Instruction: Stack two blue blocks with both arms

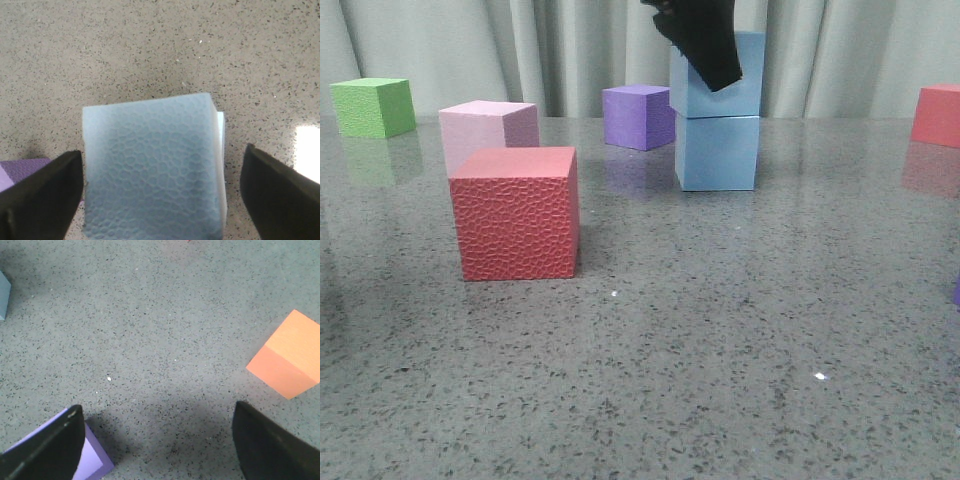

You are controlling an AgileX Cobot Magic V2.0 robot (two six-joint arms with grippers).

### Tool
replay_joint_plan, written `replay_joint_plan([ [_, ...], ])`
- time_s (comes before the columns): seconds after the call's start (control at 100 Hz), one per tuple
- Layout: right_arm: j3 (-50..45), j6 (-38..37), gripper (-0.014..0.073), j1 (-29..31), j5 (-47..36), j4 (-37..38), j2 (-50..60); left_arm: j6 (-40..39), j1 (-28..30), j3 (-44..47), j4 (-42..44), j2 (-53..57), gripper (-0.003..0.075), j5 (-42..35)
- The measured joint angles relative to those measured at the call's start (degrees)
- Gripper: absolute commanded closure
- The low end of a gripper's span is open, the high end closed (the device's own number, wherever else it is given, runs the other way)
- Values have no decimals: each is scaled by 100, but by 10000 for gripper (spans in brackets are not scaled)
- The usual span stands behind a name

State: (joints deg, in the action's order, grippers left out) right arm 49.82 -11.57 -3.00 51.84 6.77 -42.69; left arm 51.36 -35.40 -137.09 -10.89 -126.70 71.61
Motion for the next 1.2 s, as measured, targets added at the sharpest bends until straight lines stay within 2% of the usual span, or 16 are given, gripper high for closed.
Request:
replay_joint_plan([
  [0.33, 0, 0, -6, 0, 0, 0, 0, -12, 0, -65, 73, 0, 55, 29],
  [0.56, 0, 0, -6, 0, 0, 0, 0, -554, 0, -375, 290, 39, 57, 66],
  [0.94, 0, 0, -6, 0, 0, 0, 0, -1400, 28, -448, 339, 774, 57, 92],
  [1.08, 0, 0, -6, 0, 0, 0, 0, -2123, 337, -448, 339, 1019, 57, 105],
  [1.2, 0, 0, -6, 0, 0, 0, 0, -2594, 840, -448, 361, 1188, 57, 118],
])
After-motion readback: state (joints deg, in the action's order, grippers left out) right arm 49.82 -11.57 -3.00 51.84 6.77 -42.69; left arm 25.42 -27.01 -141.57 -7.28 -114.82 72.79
